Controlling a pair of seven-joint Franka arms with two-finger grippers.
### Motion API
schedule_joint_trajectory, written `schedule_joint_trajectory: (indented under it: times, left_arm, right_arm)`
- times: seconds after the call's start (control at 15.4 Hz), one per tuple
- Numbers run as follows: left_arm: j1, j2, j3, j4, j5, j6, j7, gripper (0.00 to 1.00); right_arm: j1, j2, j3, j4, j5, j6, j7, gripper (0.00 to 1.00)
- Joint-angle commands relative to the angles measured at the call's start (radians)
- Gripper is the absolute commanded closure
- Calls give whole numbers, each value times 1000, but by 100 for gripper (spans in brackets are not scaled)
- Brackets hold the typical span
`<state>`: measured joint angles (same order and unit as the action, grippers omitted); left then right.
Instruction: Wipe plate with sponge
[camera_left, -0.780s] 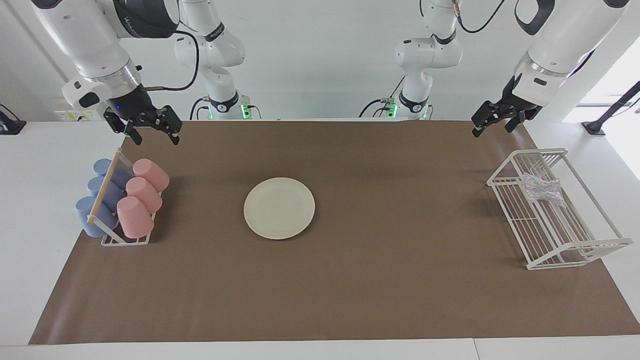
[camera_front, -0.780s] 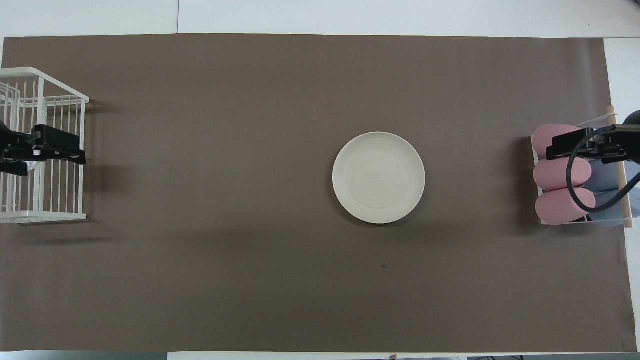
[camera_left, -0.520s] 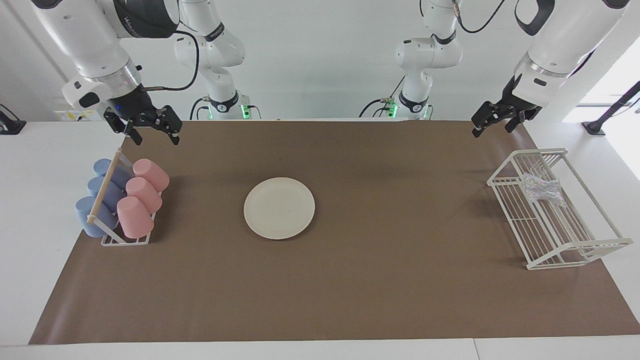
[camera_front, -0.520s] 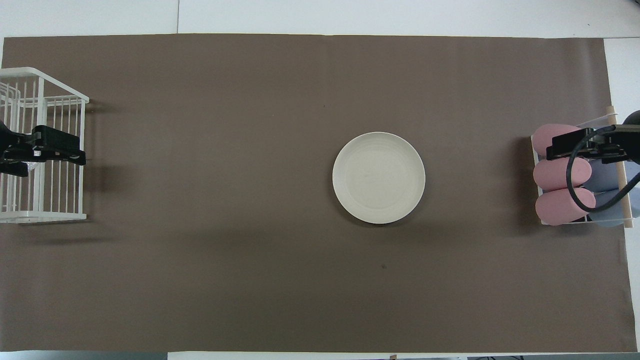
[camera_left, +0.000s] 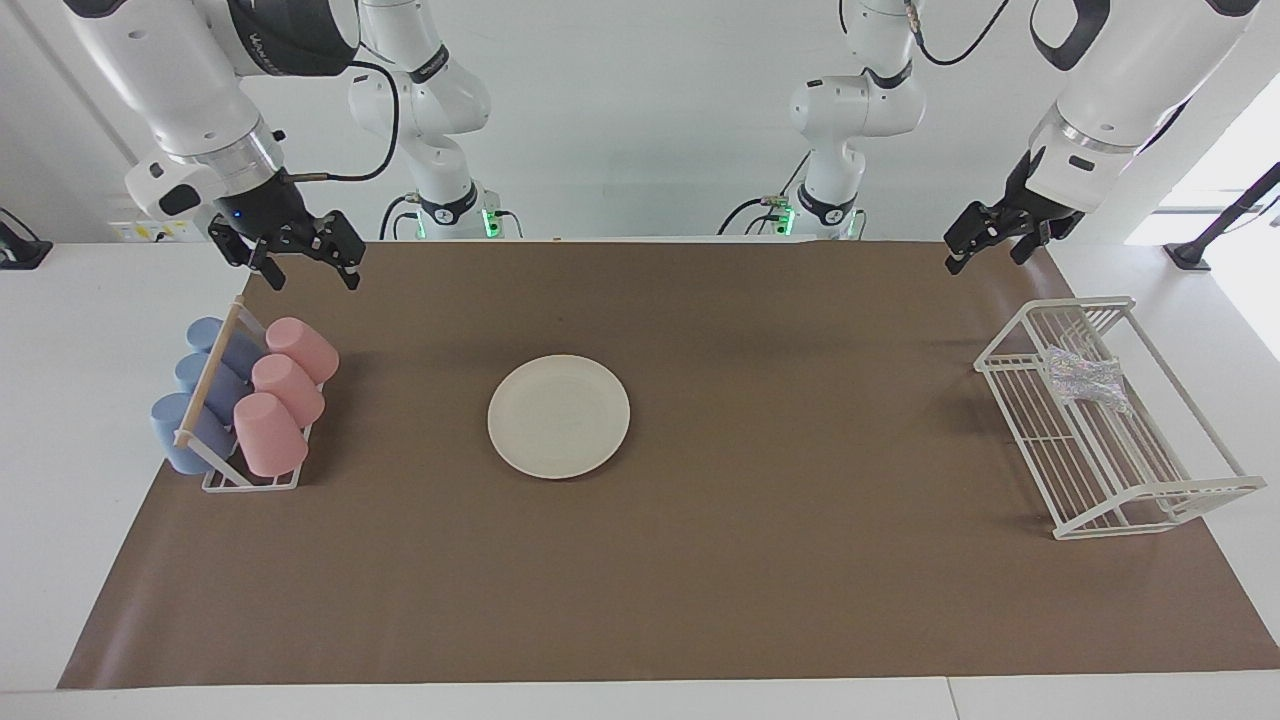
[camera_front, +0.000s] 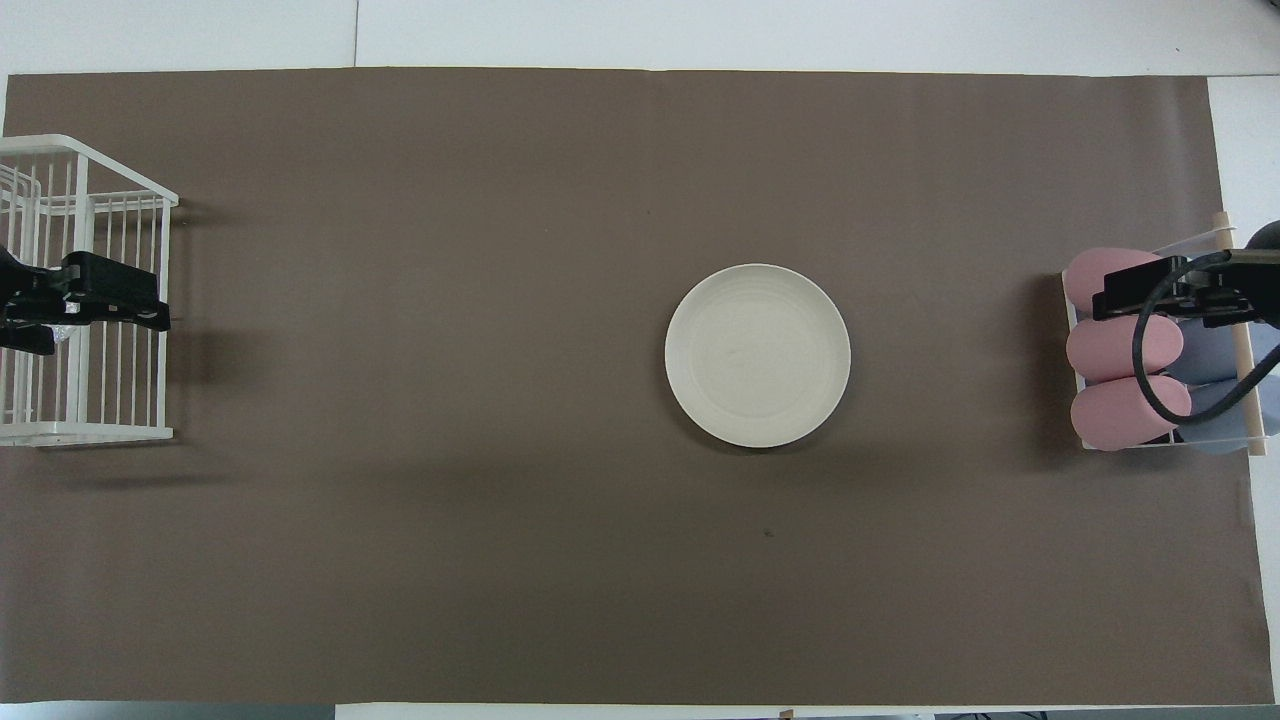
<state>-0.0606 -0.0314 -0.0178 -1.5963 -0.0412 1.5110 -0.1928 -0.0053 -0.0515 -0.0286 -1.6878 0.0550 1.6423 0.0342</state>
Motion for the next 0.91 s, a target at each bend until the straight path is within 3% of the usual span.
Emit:
schedule_joint_trajectory:
  times: [0.0,0.19,0.58,0.84]
  left_arm:
    - [-5,-48,2,-76,15,24,-10,0]
    - [-33,-48,-7,-103,141,32,-30,0]
    - [-65,34,-8,-155,467,124,-30,0]
    - [-76,137,-8,-175,668,202,-39,0]
  right_arm:
    - [-2,-7,7,7,-4,-13,15,0]
    - [-2,-7,7,5,2,-21,85,0]
    - [-2,-11,7,5,52,-113,513,0]
    - [-2,-19,15,2,98,-151,784,0]
